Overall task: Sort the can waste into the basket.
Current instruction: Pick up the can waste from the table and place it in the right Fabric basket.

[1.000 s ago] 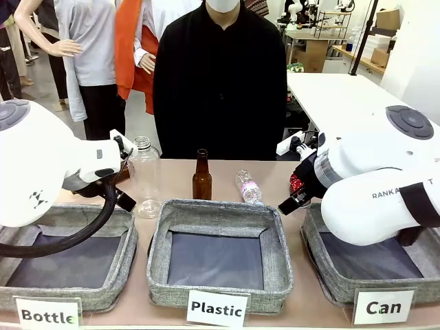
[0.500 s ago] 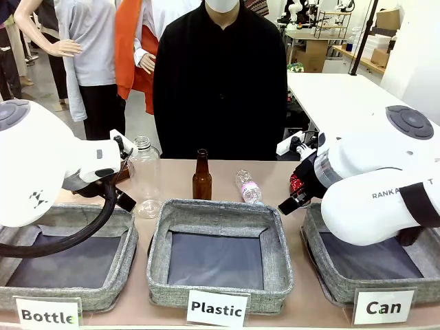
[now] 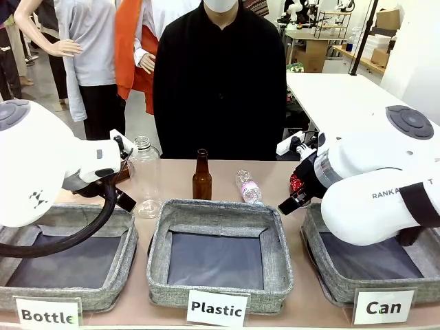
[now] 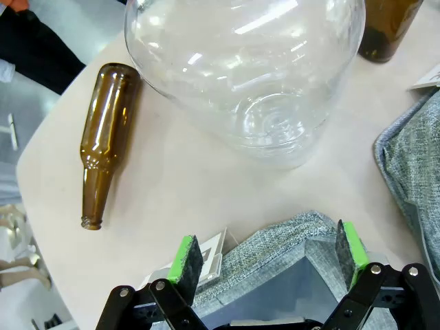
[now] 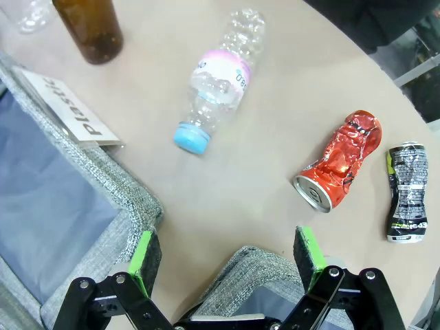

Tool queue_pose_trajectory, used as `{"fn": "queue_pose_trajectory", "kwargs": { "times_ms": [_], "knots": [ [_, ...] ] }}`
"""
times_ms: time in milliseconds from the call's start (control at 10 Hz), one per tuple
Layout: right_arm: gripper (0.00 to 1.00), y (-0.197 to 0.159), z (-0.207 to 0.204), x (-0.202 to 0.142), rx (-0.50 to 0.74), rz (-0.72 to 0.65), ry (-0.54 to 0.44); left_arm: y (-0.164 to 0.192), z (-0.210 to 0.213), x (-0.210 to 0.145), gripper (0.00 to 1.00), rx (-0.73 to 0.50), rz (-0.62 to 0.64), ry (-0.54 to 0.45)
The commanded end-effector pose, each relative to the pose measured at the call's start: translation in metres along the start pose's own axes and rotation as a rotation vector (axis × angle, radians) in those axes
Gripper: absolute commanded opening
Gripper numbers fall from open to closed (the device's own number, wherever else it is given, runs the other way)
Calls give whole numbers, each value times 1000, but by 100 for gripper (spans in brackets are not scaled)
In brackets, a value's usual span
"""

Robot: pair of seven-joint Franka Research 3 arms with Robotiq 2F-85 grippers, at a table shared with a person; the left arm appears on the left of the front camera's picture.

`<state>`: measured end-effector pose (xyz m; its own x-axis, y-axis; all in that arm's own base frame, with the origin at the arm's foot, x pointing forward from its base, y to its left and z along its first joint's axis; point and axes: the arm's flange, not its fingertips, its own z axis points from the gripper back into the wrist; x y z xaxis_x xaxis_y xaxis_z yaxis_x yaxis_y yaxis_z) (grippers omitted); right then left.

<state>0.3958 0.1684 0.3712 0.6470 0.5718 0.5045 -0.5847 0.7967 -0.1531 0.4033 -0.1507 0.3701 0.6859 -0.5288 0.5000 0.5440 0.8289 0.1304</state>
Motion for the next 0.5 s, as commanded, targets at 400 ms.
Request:
{"fn": "queue_pose_trajectory", "kwargs": {
  "times_ms": [400],
  "knots": [
    [100,-25,60,-6,309,-373,63,-7,63,4,100,-520,166,95]
  ]
}}
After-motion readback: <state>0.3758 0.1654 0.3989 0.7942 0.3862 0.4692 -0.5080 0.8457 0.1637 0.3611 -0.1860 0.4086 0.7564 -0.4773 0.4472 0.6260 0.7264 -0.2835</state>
